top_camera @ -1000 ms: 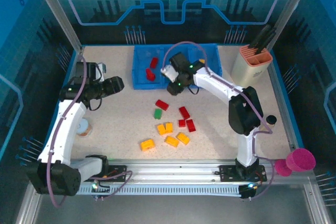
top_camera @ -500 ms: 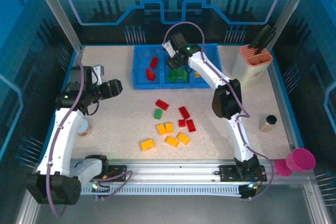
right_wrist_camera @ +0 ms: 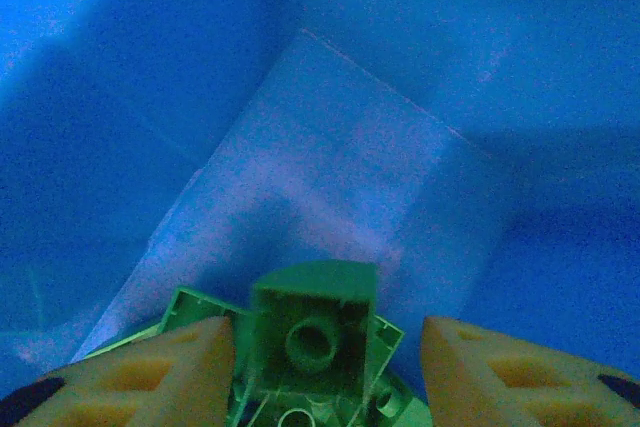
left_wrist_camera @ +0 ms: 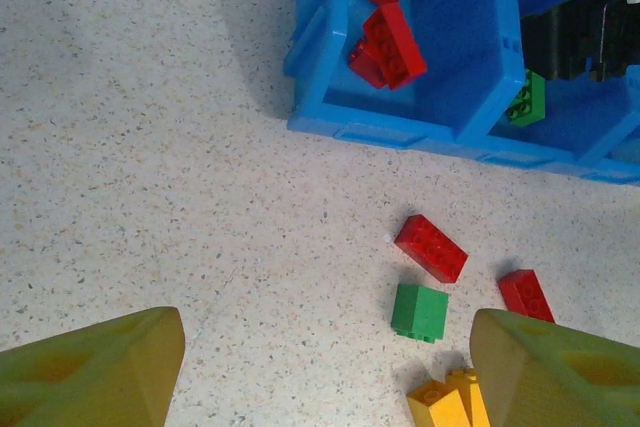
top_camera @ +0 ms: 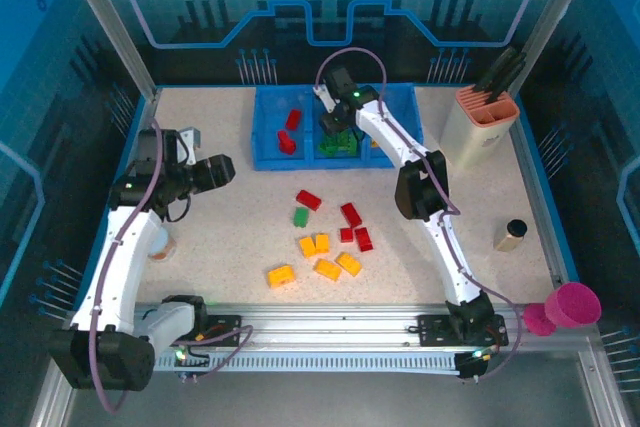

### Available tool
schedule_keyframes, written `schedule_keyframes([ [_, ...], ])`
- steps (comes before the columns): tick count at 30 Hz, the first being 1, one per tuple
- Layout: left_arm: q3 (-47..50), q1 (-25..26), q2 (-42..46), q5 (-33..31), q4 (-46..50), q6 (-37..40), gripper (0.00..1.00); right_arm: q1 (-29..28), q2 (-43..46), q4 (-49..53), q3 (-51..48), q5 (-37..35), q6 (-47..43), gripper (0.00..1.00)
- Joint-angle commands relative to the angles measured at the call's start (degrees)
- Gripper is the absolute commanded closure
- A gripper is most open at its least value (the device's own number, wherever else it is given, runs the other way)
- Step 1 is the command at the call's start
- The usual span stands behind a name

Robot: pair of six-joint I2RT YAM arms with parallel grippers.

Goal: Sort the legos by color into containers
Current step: Place the lego in the container, then pick up the lego from the center of the table.

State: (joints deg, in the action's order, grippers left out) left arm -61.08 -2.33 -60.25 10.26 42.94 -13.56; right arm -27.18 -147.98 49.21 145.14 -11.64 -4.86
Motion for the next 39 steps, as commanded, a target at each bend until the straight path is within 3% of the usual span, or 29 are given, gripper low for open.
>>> schedule_keyframes([
  [1,0.66,-0.66,0.57,1.62,-1.1,-0.68,0.24,0.16,1.27,0.19,1.18,1.62,1.45,0.45],
  [9,0.94,-0.66,1.93,2.64,-1.34,-1.82,0.25,-2.4,8.52,1.05,-3.7,-0.16,1.88,0.45],
  [12,1.52,-0.66,2.62,3.09,-2.32,-1.91,0.25,-3.5,14.06,1.88,-10.24,1.08,5.89,0.48],
  [17,2.28,-0.66,3.03,3.52,-3.75,-1.65,0.25,-7.37,28.36,-2.33,-30.76,0.41,19.63,0.48],
  [21,2.26,-0.66,3.12,4.6,-2.48,0.01,0.25,-11.41,34.67,-2.63,-40.52,0.22,34.0,0.47],
  [23,3.37,-0.66,3.71,4.6,-2.73,0.05,0.25,-13.62,35.84,-1.28,-43.24,1.7,40.6,0.39],
  [29,7.1,2.09,4.82,2.59,-6.43,-0.84,0.24,-21.17,34.39,-3.19,-48.42,4.31,54.11,0.38],
  [39,8.47,5.71,5.53,-0.57,-8.31,0.14,0.22,-24.76,27.66,-3.27,-47.77,5.13,57.18,0.39],
])
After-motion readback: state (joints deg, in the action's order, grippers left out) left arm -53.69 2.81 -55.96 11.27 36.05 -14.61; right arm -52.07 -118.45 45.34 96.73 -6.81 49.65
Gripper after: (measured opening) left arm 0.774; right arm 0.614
